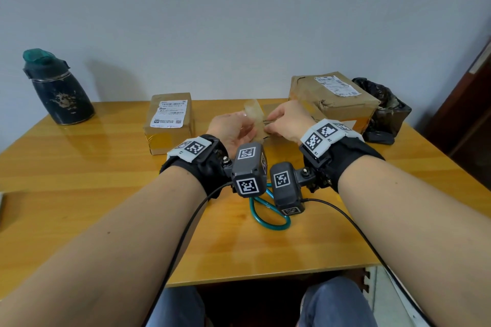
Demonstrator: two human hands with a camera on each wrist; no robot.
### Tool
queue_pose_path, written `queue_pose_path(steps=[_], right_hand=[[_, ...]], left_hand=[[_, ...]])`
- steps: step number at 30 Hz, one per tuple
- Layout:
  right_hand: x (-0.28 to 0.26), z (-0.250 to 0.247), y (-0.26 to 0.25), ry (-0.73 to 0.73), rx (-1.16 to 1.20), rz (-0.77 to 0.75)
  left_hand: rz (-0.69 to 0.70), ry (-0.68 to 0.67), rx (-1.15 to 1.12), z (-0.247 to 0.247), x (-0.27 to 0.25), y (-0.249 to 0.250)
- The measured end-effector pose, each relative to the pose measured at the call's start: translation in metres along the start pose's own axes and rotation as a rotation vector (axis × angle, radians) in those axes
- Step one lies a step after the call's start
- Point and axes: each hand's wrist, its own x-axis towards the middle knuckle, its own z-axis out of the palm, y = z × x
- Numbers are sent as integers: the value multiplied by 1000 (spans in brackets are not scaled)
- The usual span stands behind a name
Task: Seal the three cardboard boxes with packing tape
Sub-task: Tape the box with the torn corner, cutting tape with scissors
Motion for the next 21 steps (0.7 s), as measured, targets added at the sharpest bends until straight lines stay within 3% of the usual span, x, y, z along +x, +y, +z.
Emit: queue_pose_path(steps=[6, 14, 21], right_hand=[[2, -3, 1, -40, 15, -1], [-1, -6, -6, -105, 34, 25], [-3, -10, -9, -142, 16, 55]], left_hand=[[-51, 40, 98, 1, 0, -1], [-87, 29, 45, 3, -2, 1], [-53, 10, 61, 3, -8, 0]])
